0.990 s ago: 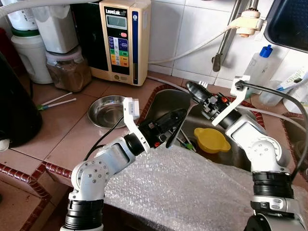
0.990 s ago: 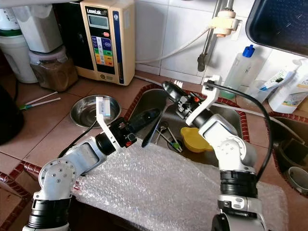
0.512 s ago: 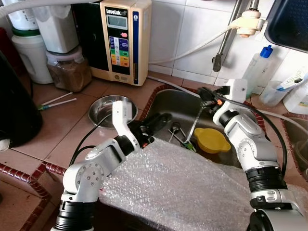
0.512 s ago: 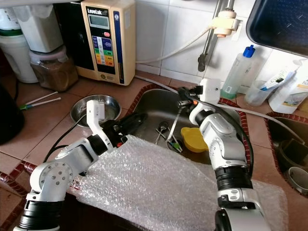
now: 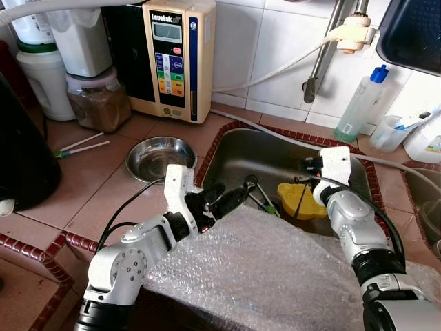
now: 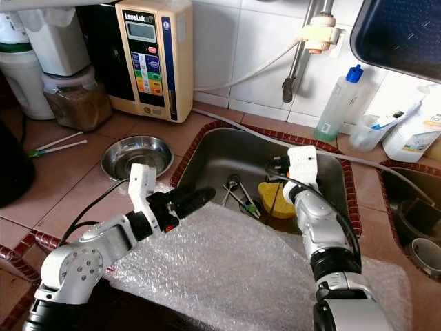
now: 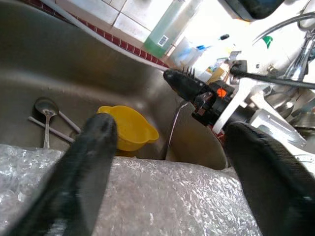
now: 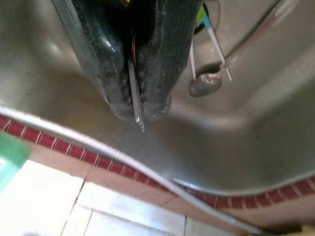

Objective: Kitchen organization

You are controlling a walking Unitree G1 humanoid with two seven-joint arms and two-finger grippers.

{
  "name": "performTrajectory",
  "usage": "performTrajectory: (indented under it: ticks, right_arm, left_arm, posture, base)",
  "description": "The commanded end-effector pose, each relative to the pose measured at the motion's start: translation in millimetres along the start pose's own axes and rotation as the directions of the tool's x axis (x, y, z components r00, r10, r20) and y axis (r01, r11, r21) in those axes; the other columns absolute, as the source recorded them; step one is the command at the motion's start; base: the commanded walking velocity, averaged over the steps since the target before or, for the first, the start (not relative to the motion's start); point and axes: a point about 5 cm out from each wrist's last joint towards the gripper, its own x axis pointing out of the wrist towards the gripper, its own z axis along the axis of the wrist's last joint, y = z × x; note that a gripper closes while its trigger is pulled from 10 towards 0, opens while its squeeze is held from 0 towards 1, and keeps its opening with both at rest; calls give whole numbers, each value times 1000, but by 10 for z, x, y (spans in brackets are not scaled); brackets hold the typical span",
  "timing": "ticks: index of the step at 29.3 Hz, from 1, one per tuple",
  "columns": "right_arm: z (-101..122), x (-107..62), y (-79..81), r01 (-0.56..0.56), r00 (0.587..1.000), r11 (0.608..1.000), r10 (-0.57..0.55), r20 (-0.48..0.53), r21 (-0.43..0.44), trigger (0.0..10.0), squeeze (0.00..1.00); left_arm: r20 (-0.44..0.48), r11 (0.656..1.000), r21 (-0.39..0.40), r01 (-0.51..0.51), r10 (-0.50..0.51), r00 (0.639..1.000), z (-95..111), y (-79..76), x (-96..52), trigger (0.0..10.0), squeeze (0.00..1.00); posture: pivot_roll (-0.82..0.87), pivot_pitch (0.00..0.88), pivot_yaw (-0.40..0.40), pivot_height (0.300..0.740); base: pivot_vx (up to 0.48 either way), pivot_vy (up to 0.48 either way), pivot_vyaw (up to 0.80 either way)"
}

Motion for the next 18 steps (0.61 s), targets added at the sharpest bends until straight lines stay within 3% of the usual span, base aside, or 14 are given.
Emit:
performTrajectory:
  ticks: [1,7,8,9,10,11,18]
  right_arm:
    - [12,13,-54,25,1000,998,-26,-3,-56,0,0]
    - [-5,15,-41,29,1000,996,-29,-3,-87,0,0]
    - [-3,18,-29,26,1000,996,-26,0,-89,0,529]
    - [-10,20,-21,23,1000,995,-24,-5,-93,7569,1000]
    - [-15,21,-17,22,1000,995,-23,-10,-96,7569,1000]
    - [-21,23,-12,20,1000,995,-21,-12,-96,10000,1000]
    - [-36,29,13,10,1000,996,-12,-15,-90,10000,1000]
  left_arm:
    - [2,999,45,2,-2,1000,24,-11,17,10000,1000]
    - [56,995,84,-59,54,997,95,40,36,10000,1000]
    - [64,993,95,-72,66,996,107,50,46,10000,1000]
    - [69,993,89,-81,74,995,114,59,53,10000,1000]
    - [72,993,83,-84,78,994,117,62,56,10000,1000]
    - [73,993,84,-86,80,994,118,65,59,10000,1000]
    - [67,988,113,-102,94,993,105,82,73,10000,1000]
  posture:
    - [60,0,-33,740]
    - [59,0,-34,740]
    - [58,0,-36,740]
    - [57,0,-36,740]
    - [57,0,-36,740]
    - [57,0,-36,740]
    - [55,0,-36,740]
  base:
    - [0,0,0]
    - [0,0,0]
    - [0,0,0]
    - [0,0,0]
    - [0,0,0]
    - [0,0,0]
    - [0,0,0]
